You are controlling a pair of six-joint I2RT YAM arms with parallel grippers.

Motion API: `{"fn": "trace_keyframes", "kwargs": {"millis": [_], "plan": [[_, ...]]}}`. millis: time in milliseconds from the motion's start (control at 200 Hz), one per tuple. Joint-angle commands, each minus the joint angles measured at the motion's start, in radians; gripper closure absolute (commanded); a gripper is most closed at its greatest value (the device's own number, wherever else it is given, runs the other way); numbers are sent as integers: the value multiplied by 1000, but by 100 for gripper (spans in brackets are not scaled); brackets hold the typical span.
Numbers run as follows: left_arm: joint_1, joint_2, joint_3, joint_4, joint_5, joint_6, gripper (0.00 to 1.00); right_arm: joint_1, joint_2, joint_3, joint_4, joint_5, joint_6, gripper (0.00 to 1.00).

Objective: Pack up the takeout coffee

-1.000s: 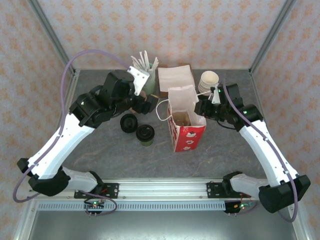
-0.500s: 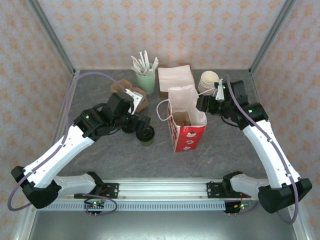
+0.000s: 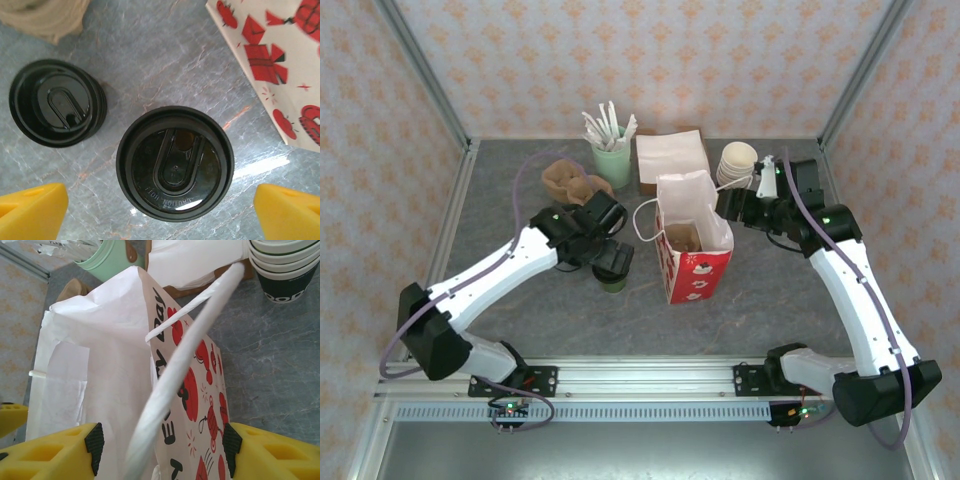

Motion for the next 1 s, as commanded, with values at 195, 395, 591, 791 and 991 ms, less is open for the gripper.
{"fn": "trace_keyframes", "kwargs": {"millis": [195,395,591,791,991], "plan": [[-14,65,22,-40,-42,-122,2,-6,-15,-16,16,-26,8,34],[-50,115,28,-45,-45,-160,3,-5,-15,-17,11,-18,4,34],[-56,124,8,-14,-26,-175,3,-5,-15,-24,14,-18,4,34],[-57,133,4,-13,-43,-179,7,-7,-17,-24,13,-17,3,34],[-55,144,6,-23,-65,-189,9,-7,-16,-26,12,-15,0,34]]}}
